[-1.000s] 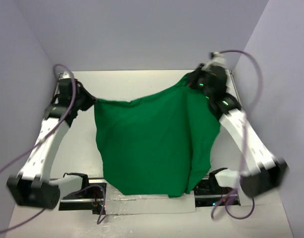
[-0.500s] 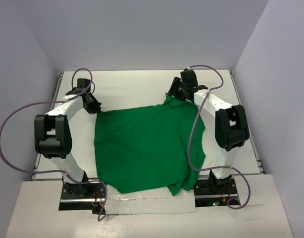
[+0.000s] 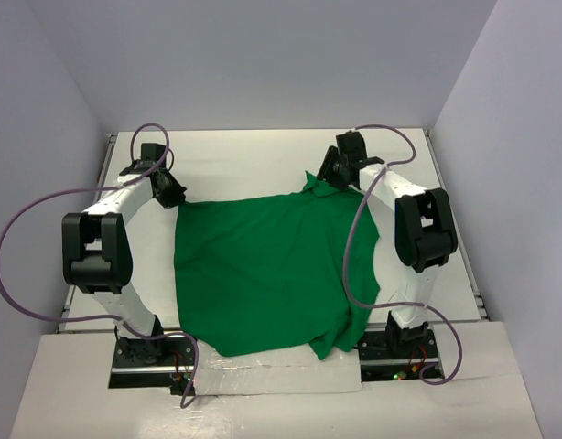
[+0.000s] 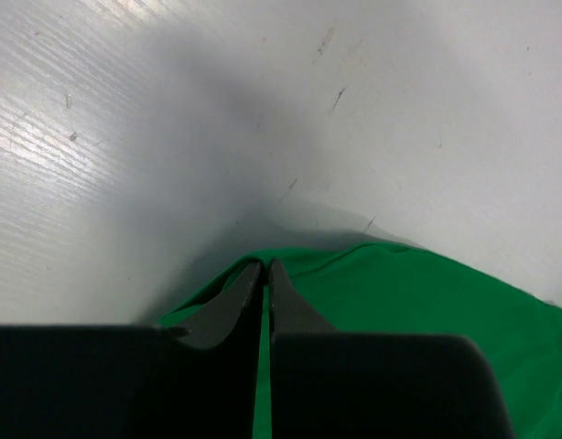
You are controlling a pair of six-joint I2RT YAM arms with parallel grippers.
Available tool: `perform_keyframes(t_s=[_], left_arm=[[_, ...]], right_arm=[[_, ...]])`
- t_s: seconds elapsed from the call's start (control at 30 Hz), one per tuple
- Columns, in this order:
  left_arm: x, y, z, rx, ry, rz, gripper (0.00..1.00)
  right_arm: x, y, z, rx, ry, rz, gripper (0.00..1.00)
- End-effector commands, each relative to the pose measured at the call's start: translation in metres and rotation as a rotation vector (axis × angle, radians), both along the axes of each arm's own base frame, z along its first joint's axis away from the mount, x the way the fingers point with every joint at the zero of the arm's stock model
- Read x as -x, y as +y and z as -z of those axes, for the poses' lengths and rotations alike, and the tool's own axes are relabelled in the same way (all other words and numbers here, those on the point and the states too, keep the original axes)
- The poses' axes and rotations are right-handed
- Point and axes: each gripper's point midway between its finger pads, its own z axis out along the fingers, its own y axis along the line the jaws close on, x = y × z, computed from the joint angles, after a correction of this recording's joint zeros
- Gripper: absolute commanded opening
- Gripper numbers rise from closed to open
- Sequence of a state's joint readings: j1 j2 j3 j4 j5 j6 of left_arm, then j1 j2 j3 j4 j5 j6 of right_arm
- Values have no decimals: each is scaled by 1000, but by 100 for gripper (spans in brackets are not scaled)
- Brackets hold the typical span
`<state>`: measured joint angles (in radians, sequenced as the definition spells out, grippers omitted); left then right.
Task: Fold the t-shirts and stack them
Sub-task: Flatten out the tshirt
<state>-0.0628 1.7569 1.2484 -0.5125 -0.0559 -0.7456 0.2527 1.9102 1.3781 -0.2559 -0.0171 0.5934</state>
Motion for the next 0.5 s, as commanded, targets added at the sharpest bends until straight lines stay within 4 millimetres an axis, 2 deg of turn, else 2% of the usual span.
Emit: perform_keyframes(t_s=[0.0,0.17,0.47], left_arm=[[-19,5,-33,-4,-112,-3,10],[-18,5,-35,-5,-115,-6,10],[-16,7,-38,-12,-120,-4,10]], right_arm=[[2,-3,11,37,20,-4,53],[12,-1,29,-17,70,36,51],[20,18,33,-297,63,138,57]])
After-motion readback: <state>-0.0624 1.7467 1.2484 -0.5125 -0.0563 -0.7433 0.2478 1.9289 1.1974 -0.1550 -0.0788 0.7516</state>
